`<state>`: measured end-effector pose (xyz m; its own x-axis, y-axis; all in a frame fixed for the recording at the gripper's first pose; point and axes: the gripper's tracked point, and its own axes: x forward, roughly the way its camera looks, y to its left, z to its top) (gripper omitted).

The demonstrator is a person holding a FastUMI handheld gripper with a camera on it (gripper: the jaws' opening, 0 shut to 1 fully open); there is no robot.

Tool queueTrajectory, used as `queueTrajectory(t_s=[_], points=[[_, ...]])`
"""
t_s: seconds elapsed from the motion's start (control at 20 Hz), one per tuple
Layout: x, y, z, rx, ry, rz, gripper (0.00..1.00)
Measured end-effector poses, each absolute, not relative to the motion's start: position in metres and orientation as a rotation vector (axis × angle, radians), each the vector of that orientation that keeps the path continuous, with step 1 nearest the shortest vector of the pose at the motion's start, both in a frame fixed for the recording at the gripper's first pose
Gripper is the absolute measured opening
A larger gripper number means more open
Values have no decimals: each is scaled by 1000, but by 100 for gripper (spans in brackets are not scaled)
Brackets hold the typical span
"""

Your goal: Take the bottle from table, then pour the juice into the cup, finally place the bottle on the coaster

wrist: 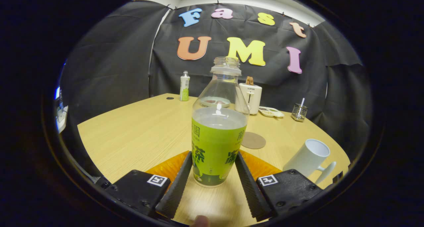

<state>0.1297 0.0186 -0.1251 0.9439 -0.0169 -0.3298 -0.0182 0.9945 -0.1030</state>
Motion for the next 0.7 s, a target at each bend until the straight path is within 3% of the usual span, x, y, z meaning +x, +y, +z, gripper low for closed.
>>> queueTrajectory(t_s=[0.7], points=[[100,18,-88,45,377,-31,77]])
